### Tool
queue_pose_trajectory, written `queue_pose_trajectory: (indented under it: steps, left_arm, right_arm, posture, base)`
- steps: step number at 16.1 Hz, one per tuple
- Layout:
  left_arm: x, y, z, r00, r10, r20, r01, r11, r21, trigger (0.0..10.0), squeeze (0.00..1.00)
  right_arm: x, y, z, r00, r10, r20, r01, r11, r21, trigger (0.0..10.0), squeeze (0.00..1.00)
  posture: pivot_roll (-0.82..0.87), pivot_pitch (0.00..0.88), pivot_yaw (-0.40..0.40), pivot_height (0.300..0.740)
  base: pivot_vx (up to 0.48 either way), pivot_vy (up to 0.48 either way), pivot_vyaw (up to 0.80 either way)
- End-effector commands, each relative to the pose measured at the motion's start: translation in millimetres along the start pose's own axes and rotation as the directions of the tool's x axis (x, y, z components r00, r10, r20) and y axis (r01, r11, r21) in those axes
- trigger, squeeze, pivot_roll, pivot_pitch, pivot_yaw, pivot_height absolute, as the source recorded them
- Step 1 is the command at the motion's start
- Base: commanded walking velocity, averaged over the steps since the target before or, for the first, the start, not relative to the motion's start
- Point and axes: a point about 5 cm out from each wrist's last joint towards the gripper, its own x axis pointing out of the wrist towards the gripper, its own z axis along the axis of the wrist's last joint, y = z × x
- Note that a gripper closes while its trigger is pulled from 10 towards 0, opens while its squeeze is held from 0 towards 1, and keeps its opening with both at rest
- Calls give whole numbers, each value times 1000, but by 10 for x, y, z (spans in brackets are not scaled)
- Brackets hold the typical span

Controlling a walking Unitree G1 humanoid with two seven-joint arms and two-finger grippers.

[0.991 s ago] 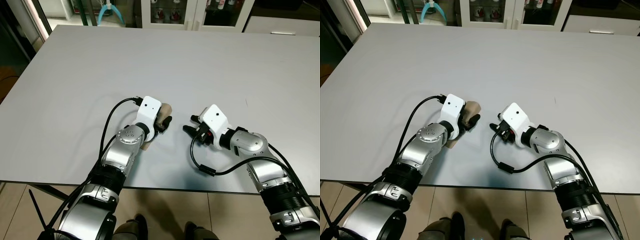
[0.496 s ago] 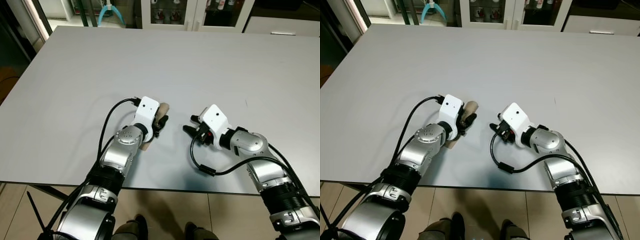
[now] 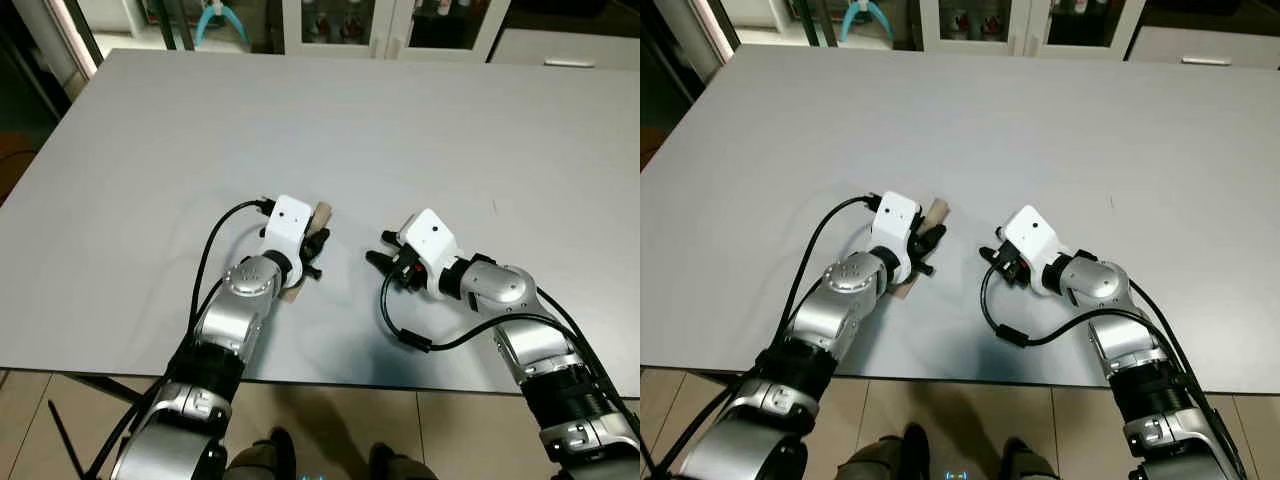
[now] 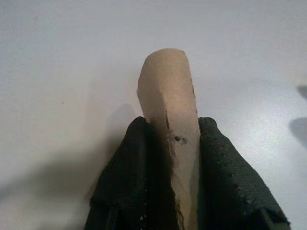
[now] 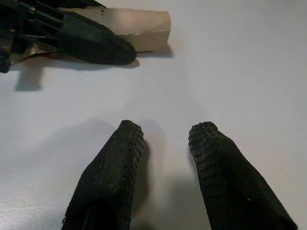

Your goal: Picking trash to rubbish bin

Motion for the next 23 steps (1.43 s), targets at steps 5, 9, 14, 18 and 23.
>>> queue_pose_trajectory:
  steps: [5, 9, 14, 18, 23]
  left_arm:
    - [-130, -20, -133, 995, 86, 48, -84, 996, -28, 0, 0]
    - [-270, 136, 163, 946, 213, 243, -219, 976, -3, 0, 0]
    - [-389, 215, 451, 877, 282, 388, -314, 949, 19, 0, 0]
    - [-463, 193, 632, 845, 267, 464, -335, 940, 68, 0, 0]
    - [-649, 179, 571, 841, 266, 470, -346, 934, 91, 0, 0]
  right_arm:
    - [-13, -10, -3, 1000, -7, -4, 7, 1000, -3, 10000, 43]
    - [-10, -29, 6, 1000, -17, -1, 17, 1000, -5, 10000, 47]
    - [-7, -40, 8, 1000, -22, 0, 22, 1000, -8, 10000, 43]
    - [5, -45, 24, 1000, -25, 5, 25, 1000, -10, 10000, 43]
    - [22, -39, 100, 994, -77, 73, 75, 997, 30, 10000, 39]
  posture:
    - [-124, 195, 20, 740]
    - [-124, 195, 20, 740]
    - [-123, 195, 15, 740]
    - [-121, 193, 13, 740]
    - [-110, 186, 14, 740]
  base:
    - [0, 0, 0]
    - [0, 0, 0]
    - [0, 0, 0]
    - [0, 0, 0]
    - [0, 0, 0]
